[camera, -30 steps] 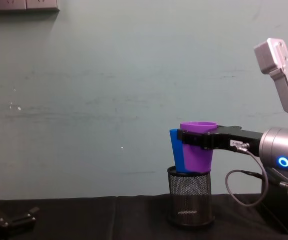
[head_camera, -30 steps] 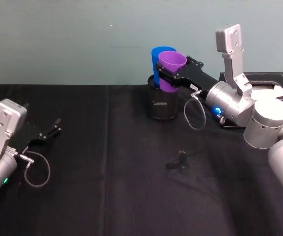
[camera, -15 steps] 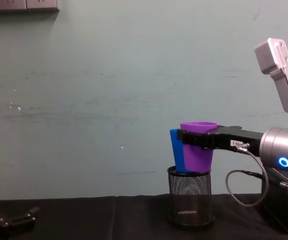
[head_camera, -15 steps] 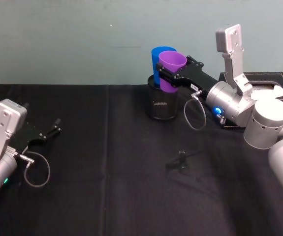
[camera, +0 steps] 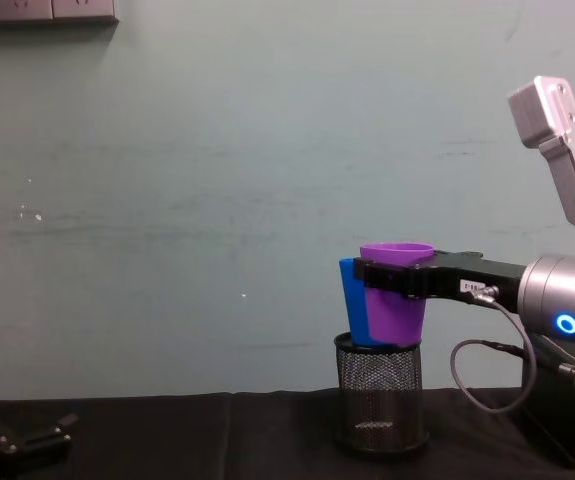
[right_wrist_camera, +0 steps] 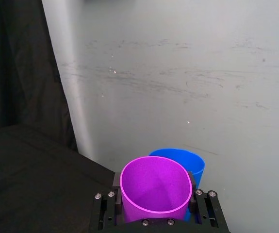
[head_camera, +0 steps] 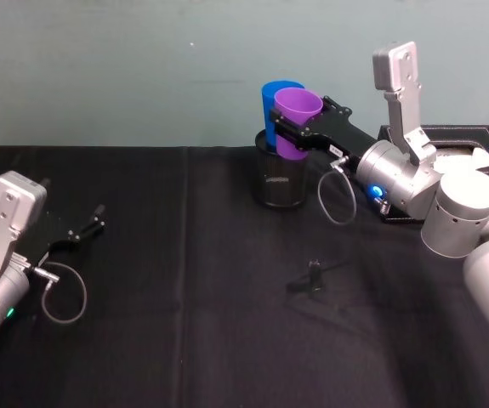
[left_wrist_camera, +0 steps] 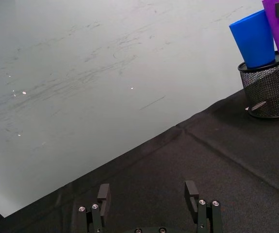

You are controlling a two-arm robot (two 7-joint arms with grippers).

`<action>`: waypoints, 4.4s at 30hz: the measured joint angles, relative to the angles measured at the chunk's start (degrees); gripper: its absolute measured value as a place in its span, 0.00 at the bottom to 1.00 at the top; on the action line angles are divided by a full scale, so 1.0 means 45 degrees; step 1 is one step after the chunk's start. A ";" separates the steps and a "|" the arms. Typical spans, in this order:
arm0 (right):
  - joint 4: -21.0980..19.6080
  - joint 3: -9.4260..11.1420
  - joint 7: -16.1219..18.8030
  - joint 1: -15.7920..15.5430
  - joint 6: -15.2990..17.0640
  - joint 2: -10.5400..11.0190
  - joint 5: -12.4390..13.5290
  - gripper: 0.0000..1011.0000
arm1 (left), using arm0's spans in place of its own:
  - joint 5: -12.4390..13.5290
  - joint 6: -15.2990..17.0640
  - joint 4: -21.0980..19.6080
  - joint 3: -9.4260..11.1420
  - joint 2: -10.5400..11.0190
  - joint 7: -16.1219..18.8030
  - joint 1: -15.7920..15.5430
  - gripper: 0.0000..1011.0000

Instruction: Pick up one cup with a gripper and tap it against the other cup.

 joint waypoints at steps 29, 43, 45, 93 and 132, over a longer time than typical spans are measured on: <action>0.0001 0.0000 -0.0001 0.0000 0.0001 0.0000 0.0001 0.73 | 0.0000 0.0000 0.0001 0.0000 0.0000 0.0000 0.0001 0.99; 0.0001 0.0000 -0.0001 0.0000 0.0001 0.0000 0.0000 0.73 | 0.0000 0.0000 0.0000 0.0000 0.0000 0.0001 0.0000 0.99; 0.0001 0.0000 -0.0001 0.0000 0.0000 0.0000 0.0001 0.73 | 0.0000 0.0000 0.0000 0.0000 0.0000 0.0000 0.0000 0.99; 0.0000 0.0000 0.0000 0.0000 0.0001 0.0000 0.0001 0.73 | 0.0000 0.0000 0.0000 0.0000 0.0000 0.0000 0.0001 0.99; -0.4717 0.0244 -0.0586 -0.3432 0.0843 0.1399 0.0620 0.73 | 0.0001 0.0001 0.0001 0.0000 0.0000 0.0000 0.0001 0.99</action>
